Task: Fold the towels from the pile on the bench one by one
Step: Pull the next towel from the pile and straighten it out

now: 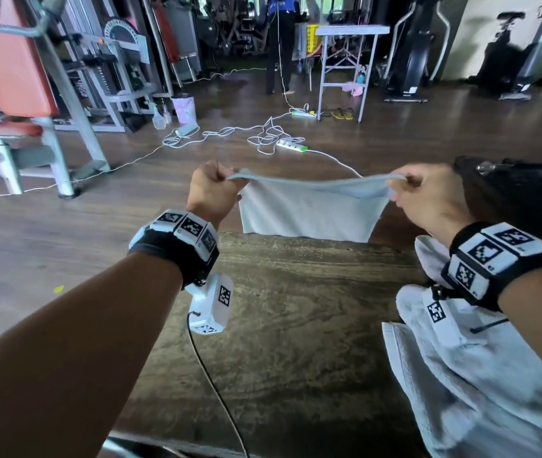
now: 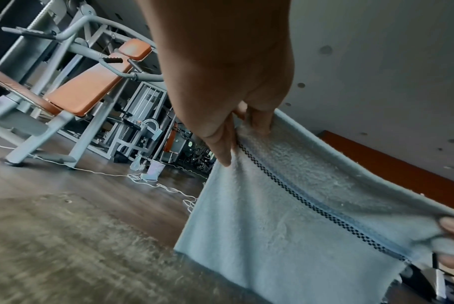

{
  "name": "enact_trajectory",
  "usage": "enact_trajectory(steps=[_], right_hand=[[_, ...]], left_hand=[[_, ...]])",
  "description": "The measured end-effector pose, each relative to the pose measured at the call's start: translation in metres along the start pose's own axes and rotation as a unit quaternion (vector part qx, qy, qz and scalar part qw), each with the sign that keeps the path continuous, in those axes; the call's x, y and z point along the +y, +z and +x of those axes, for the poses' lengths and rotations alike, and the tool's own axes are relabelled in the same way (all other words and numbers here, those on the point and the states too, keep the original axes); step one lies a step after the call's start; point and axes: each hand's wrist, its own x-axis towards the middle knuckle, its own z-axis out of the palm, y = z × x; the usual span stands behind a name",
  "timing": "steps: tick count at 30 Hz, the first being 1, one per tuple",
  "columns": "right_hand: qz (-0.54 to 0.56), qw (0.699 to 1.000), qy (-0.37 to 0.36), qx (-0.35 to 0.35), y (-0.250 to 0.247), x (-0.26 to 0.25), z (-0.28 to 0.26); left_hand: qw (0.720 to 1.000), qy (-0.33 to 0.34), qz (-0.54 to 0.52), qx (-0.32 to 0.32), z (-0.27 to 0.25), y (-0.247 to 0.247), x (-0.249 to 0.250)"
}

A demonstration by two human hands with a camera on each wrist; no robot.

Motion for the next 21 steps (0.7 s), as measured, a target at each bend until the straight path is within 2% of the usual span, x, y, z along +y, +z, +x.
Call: enact_trajectory(steps=[4,6,10,12,14,16,21], right_hand=[[-0.024,0.998,-0.021,-0.054,-0.005,0.001,-0.015],[-0.027,0.997,-0.029,-0.063,-0.007,0.0,-0.023],[-0.061,0.994,-0.036,-0.086,-0.018,0.001,-0.049],[-0.071,0.992,-0.029,-0.103,-0.028,0.003,-0.07],[-0.064,0.988,-0.024,-0.137,-0.036,0.008,-0.094],[-0.058,0.984,-0.038,-0.165,-0.046,0.011,-0.124],[-0.013,0.979,-0.06,-0.196,-0.069,0.004,-0.193]], left_hand=[[0.997,0.03,0.065,0.036,-0.004,-0.021,-0.016],[0.989,0.066,0.126,0.029,-0.012,-0.031,-0.019],[0.972,0.095,0.2,-0.08,-0.037,-0.05,-0.027],[0.948,0.095,0.273,-0.129,-0.053,-0.061,-0.027],[0.924,0.1,0.336,-0.152,-0.067,-0.071,-0.027],[0.911,0.112,0.361,-0.163,-0.087,-0.083,-0.024],[0.932,0.125,0.311,-0.138,-0.145,-0.109,-0.004]])
